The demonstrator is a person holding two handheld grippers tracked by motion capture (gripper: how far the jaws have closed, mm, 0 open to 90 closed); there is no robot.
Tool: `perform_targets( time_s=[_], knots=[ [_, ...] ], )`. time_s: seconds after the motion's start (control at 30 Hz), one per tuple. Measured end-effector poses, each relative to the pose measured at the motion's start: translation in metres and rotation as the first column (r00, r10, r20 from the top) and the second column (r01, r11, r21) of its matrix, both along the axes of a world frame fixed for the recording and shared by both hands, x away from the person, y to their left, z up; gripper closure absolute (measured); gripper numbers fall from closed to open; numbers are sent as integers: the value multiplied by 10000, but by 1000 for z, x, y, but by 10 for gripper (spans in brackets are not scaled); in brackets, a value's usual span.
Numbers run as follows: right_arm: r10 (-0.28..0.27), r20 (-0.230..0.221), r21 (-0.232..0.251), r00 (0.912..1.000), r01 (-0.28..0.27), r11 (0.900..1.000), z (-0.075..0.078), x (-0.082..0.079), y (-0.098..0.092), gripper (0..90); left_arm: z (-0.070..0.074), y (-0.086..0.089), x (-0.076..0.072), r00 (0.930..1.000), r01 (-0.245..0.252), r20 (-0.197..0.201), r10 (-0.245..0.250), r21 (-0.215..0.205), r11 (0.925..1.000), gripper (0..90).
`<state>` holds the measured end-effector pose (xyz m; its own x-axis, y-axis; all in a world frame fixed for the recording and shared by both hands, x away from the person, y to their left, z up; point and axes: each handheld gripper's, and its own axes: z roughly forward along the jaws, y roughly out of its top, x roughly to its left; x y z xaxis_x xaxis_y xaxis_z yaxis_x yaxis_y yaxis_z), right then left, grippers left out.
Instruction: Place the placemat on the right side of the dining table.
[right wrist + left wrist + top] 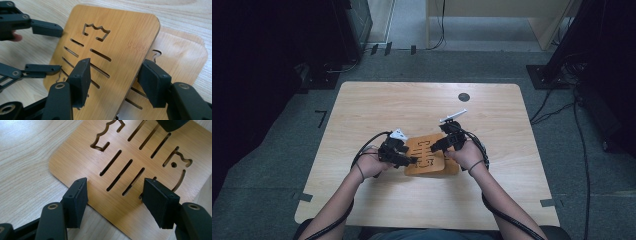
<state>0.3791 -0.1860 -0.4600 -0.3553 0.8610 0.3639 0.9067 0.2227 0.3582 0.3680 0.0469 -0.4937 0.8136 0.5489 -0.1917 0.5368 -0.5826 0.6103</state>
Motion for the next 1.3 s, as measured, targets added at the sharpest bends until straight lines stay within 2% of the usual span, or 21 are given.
perform_targets(
  time_s=[0.13, 0.3, 0.33, 0.4, 0.43, 0.47, 0.57, 0.73, 0.83, 0.93, 1.2, 1.3],
  knots=[
    [178, 76, 132, 9998, -179, 9998, 8, 0, 1, 453, 2, 0, 0, 9998, 56, 214, -55, -35, 10000, 364],
    [176, 56, 163, 9998, -177, 9997, 18, -1, 3, 452, 3, 2, 0, 9998, 20, 180, -17, -192, 9998, 353],
    [173, 30, 267, 9998, -174, 9995, 26, -2, 5, 453, 4, 2, 0, 9998, 27, 192, -23, -221, 9998, 343],
    [195, 38, 325, 9998, -196, 9993, 29, -2, 5, 455, 5, 4, 1, 9997, 93, 210, -87, -279, 9996, 342],
    [288, 83, 421, 9996, -291, 9987, 36, -3, 6, 460, 6, 5, 2, 9997, 102, 235, -93, -356, 9993, 342],
    [288, 83, 421, 9996, -291, 9987, 36, -3, 6, 460, 6, 5, 2, 9997, 102, 235, -93, -356, 9993, 342],
    [456, 104, 494, 9989, -460, 9977, 50, -5, 10, 459, 8, 6, 2, 9998, -27, 191, 37, -518, 9987, 342],
    [576, 29, 336, 9983, -577, 9978, 60, -4, 16, 457, 10, 6, 2, 9998, 1, 217, 11, -554, 9985, 342],
    [287, -369, 257, 9989, -278, 9993, 72, -3, 24, 456, 11, 4, 1, 9997, 18, 254, -1, -634, 9980, 342],
    [259, -681, 265, 9973, -241, 9994, 78, -1, 31, 467, 12, 3, 2, 9997, -16, 252, 33, -648, 9979, 344],
    [903, -742, -183, 9931, -919, 9956, 82, -3, 58, 478, 12, 6, 2, 9999, -5, 110, 14, -816, 9967, 338],
    [1121, -810, -607, 9904, -1172, 9912, 77, -2, 67, 509, 11, 7, 3, 10000, -45, 45, 49, -899, 9959, 331]
  ],
)
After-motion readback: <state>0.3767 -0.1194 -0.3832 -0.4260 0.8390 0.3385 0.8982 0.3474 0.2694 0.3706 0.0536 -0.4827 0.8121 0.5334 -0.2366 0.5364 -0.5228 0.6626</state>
